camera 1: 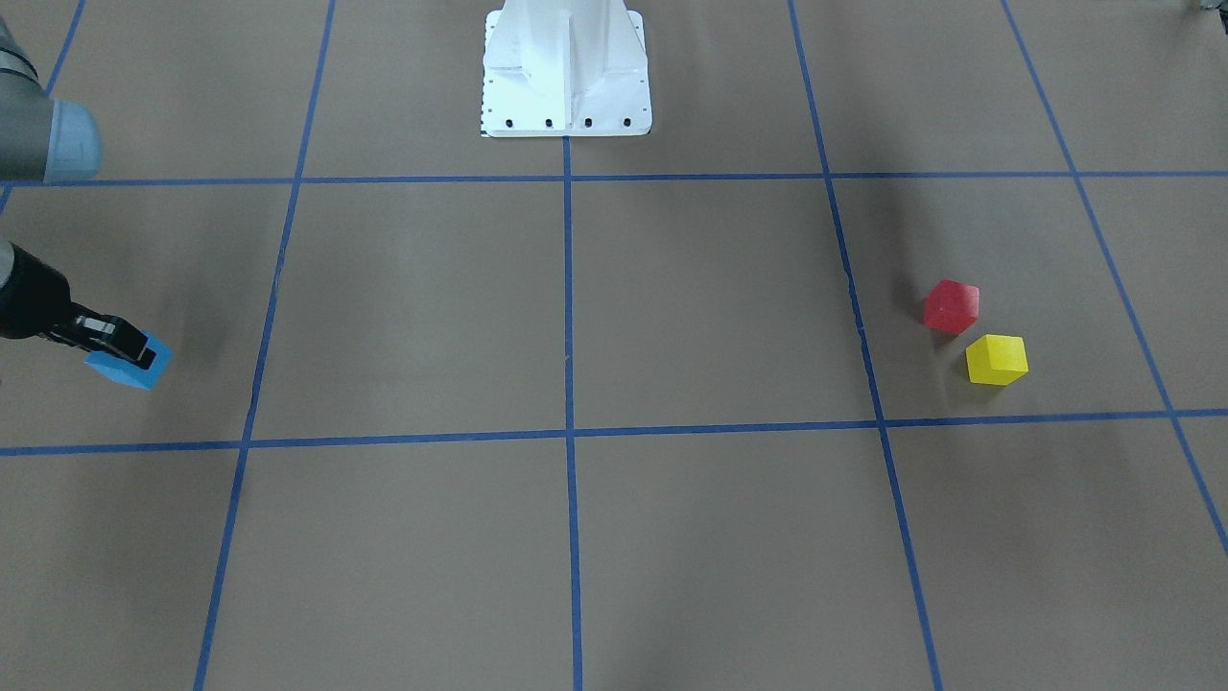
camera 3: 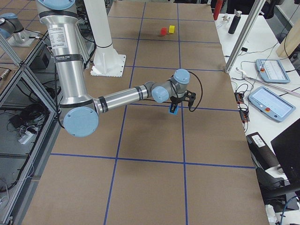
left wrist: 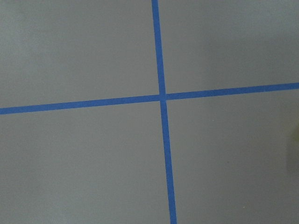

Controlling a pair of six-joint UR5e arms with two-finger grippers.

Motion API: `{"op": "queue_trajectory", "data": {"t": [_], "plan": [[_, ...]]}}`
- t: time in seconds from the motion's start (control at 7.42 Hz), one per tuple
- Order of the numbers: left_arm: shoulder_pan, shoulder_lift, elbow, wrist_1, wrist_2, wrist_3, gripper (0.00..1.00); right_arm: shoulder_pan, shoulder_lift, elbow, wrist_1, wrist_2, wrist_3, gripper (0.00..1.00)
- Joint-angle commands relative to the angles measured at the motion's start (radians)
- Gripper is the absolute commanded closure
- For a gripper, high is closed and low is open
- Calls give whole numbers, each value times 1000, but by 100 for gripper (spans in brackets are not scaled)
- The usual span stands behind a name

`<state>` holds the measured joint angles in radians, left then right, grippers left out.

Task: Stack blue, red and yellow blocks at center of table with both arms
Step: 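Carry the blue cube to the table center and lower it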

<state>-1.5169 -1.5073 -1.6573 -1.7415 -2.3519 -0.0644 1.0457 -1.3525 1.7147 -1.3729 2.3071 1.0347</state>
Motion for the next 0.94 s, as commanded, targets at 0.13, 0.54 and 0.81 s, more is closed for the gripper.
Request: {"op": "queue_trajectory", "data": {"t": [0.13,0.54,0.81], "plan": [[4,4,-10,-1,-1,1,0,-264,261,31,-38,-168,247,100],[4,6,7,-1,-1,1,0,-416,610,-243,-145,-288,248,100],[4,6,17,-3,-1,1,0,-452,679,-354,-138,-290,197,100]]}}
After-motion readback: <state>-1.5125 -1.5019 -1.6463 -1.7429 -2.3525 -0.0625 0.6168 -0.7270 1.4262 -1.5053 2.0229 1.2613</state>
